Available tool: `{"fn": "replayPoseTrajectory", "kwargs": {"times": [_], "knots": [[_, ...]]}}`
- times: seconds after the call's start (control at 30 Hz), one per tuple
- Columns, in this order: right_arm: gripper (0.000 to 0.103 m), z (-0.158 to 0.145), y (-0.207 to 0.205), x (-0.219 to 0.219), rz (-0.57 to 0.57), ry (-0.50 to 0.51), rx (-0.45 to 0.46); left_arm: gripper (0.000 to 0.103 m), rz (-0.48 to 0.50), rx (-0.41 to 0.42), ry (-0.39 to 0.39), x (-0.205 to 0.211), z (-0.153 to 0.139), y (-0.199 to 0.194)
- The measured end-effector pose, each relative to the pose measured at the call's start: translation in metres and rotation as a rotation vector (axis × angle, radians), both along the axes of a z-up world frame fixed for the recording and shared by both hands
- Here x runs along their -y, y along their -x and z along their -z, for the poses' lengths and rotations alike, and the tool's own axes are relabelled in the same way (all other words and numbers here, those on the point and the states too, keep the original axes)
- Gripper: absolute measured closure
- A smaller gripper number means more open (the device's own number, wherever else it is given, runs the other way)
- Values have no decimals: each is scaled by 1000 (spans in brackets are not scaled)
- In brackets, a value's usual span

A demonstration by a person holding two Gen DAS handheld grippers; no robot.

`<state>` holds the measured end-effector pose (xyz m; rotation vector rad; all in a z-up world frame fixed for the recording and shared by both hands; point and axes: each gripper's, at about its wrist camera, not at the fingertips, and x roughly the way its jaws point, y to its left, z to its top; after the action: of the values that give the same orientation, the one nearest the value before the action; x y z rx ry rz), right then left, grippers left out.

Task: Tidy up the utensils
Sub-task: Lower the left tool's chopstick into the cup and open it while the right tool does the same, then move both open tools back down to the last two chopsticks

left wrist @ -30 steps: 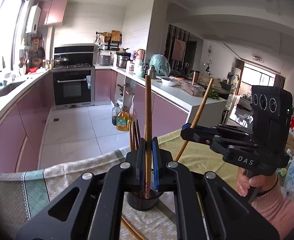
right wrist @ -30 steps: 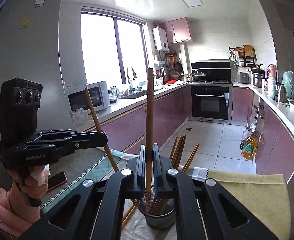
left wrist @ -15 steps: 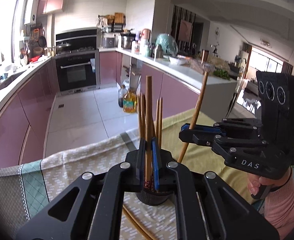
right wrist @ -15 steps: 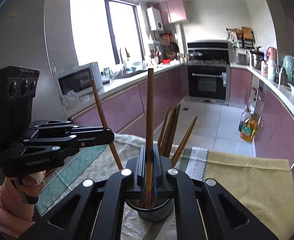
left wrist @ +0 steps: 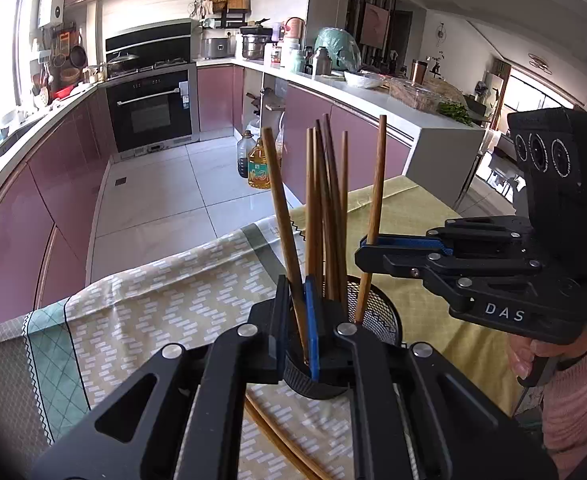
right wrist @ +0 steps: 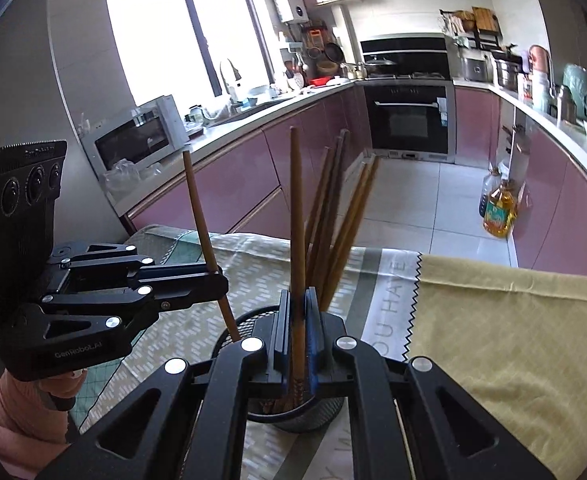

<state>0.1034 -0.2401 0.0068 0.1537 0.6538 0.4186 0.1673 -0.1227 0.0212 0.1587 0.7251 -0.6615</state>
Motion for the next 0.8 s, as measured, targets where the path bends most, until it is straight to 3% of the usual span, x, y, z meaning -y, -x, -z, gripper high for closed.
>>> {"fn": "replayPoseTrajectory", "kwargs": {"times": [0.4, 0.5, 0.6, 0.63, 0.8], "knots": [[91, 2, -1, 10, 36, -27, -1, 92, -23, -27, 5, 1, 14, -9], [86, 1, 2, 12, 44, -35, 8, 85, -35, -19, 14, -3, 14, -4], [72, -1, 8, 13, 45, -51, 27, 77, -52, 4, 20, -8, 11, 3], [68, -2, 11, 13, 41, -53, 34, 70, -59, 14, 26, -12, 10, 7], [61, -9, 34, 8, -8, -60, 86, 54, -97, 75, 35, -33, 6, 30]]}}
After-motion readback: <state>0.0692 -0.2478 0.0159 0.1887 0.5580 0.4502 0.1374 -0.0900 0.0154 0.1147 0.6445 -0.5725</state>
